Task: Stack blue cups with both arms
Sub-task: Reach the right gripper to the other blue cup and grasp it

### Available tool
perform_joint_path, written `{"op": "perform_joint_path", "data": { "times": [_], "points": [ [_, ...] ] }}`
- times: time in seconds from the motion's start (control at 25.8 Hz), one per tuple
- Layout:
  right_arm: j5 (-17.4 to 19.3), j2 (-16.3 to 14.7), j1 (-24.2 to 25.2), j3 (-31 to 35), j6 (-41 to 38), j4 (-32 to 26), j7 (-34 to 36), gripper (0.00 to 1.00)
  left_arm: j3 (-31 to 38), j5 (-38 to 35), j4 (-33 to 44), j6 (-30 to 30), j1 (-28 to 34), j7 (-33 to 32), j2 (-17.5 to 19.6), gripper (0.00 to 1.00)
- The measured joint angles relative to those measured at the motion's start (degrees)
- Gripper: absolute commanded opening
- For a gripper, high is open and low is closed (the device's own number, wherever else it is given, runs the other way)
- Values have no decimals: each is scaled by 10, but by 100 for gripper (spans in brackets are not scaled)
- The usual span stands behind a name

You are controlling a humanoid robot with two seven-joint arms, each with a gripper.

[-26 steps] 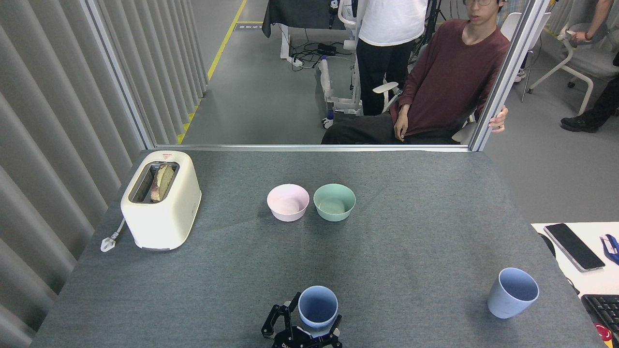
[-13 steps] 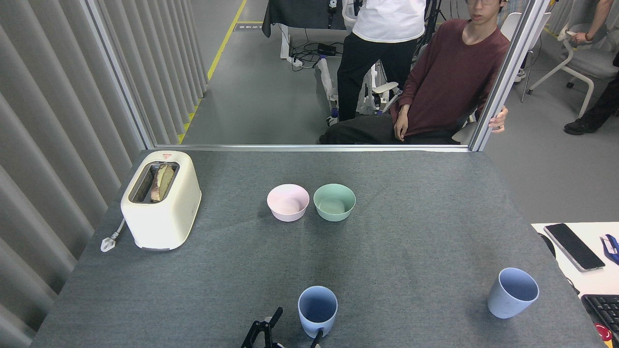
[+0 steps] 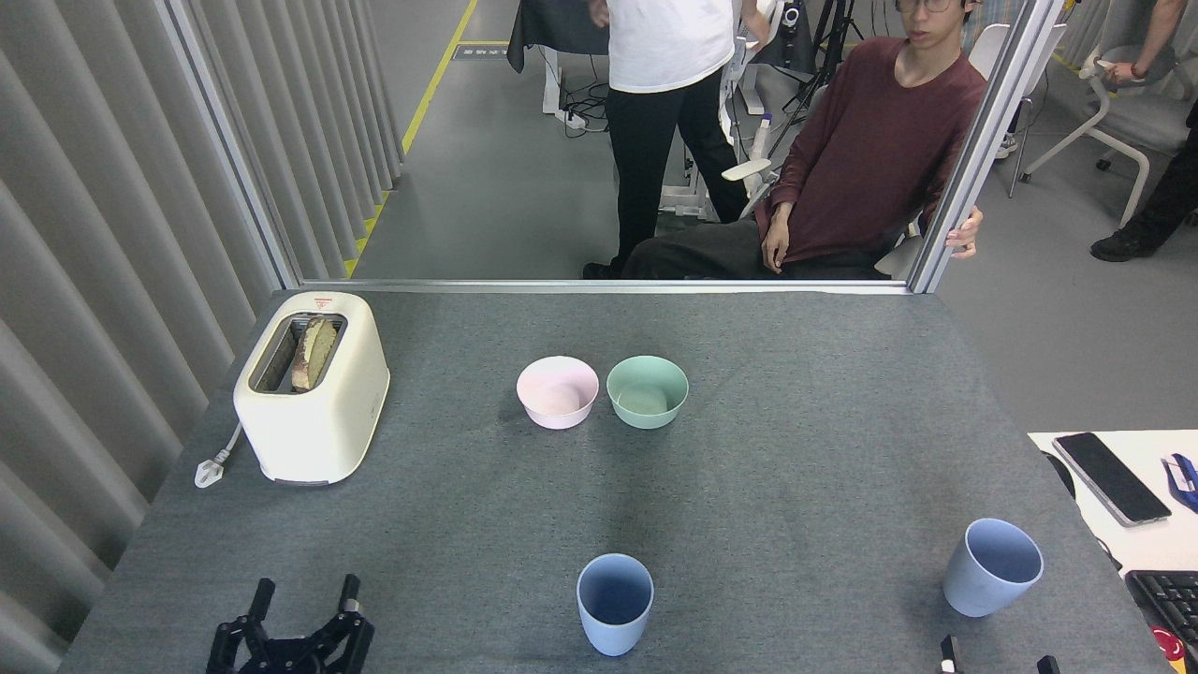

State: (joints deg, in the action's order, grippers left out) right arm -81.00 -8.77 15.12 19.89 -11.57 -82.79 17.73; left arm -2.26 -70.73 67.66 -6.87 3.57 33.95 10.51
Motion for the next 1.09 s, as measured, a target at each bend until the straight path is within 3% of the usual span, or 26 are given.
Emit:
{"op": "perform_joint_path", "data": {
  "times": [0.27, 0.74, 1.09],
  "points": [
    [2, -34, -76, 6, 7, 97, -4, 100, 18, 39, -1, -3, 5, 0, 21, 100],
    [-3, -59, -128, 1, 8, 166, 0, 100, 19, 40, -3, -1, 2, 0, 19, 100],
    [-7, -82, -208, 0, 9, 254, 1, 100, 19, 40, -5, 0, 2, 0, 18, 100]
  ]
}}
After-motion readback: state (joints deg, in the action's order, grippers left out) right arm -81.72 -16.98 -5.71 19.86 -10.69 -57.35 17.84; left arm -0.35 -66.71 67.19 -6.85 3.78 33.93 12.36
